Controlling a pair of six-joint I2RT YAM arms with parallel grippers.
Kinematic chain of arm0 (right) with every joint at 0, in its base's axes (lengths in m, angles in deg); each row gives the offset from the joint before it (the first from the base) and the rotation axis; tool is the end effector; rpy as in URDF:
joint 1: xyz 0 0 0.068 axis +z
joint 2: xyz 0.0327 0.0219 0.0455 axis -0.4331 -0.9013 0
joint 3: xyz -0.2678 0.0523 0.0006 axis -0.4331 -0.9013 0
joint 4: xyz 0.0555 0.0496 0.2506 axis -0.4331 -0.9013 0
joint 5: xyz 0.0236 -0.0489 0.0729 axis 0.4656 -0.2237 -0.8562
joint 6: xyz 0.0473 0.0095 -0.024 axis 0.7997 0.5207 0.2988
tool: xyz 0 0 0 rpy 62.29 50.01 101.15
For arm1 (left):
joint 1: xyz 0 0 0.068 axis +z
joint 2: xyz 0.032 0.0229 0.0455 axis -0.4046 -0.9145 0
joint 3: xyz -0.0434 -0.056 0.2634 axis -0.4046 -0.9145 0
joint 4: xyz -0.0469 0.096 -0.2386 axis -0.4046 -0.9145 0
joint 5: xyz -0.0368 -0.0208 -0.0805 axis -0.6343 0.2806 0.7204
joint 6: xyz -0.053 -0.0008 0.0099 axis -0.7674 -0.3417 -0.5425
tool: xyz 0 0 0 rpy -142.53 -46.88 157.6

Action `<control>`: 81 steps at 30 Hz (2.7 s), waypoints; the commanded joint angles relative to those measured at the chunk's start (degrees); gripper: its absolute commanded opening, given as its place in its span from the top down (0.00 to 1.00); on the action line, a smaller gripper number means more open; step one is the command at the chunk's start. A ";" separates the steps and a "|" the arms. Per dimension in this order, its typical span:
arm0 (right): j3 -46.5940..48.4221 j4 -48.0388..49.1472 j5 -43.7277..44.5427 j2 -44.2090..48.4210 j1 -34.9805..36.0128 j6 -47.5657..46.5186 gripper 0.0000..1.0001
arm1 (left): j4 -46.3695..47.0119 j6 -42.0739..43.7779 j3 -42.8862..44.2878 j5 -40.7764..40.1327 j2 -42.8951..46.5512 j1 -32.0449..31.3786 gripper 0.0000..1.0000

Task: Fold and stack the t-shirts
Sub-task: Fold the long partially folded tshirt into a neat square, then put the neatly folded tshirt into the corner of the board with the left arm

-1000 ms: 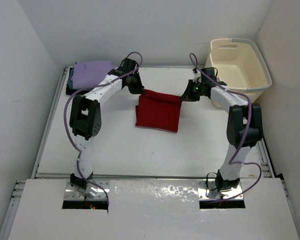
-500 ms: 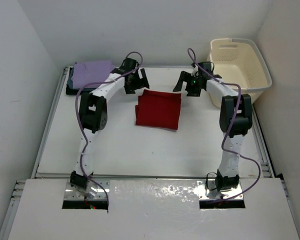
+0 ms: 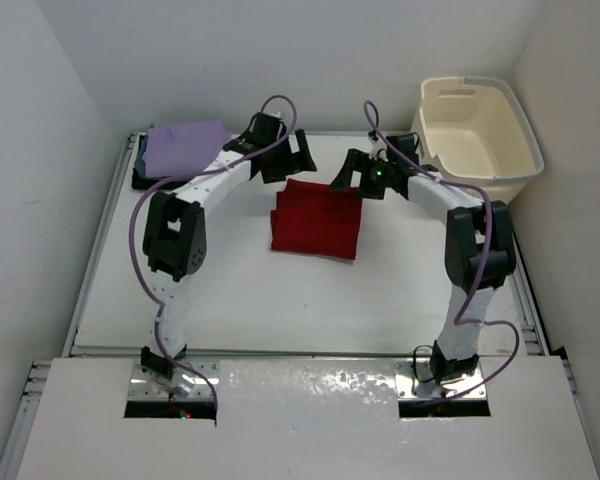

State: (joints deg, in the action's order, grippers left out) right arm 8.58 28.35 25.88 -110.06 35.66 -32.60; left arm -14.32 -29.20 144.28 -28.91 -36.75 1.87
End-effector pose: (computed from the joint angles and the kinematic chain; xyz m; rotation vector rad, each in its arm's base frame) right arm 0.4197 0.0913 0.2131 0.1487 2.3695 0.9290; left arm 0.4577 -0.1913 0.2544 -0.0896 2.3969 -0.6431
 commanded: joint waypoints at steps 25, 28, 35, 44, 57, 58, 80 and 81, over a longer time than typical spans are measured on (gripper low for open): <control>7.43 12.66 -1.82 -2.94 -1.03 0.22 0.01 | 2.10 2.00 12.15 -1.27 -4.61 0.73 0.00; -0.74 8.63 0.99 4.44 -1.03 -4.25 0.01 | -4.93 2.62 6.53 -8.11 0.41 0.82 0.00; -21.66 6.51 8.91 21.93 -1.12 -8.22 0.01 | -8.64 1.21 -7.64 -9.36 6.32 0.73 0.00; -29.85 0.18 13.13 35.57 -1.12 -11.82 0.01 | -3.72 1.74 -8.09 -8.49 0.36 0.90 0.00; -30.47 -3.78 19.46 40.67 -1.12 -14.29 0.01 | -1.61 1.92 -9.21 -4.53 -6.51 -0.06 0.16; -30.47 -3.78 19.55 40.67 -1.12 -14.37 0.01 | -1.43 1.83 -9.39 -4.01 -6.42 -0.41 0.19; -30.91 -5.80 26.31 41.28 -1.12 -16.75 0.01 | 5.42 18.24 -4.38 -2.16 -2.66 -1.74 1.00; -30.99 -5.80 26.57 41.46 -1.12 -16.92 0.01 | 5.34 22.00 -4.30 -1.46 -1.86 -1.30 1.00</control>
State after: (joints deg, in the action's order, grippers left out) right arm -22.23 22.04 50.43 -70.50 34.70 -48.14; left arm -12.02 -17.28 139.01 -29.93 -45.29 -0.32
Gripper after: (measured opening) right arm 0.992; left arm 0.137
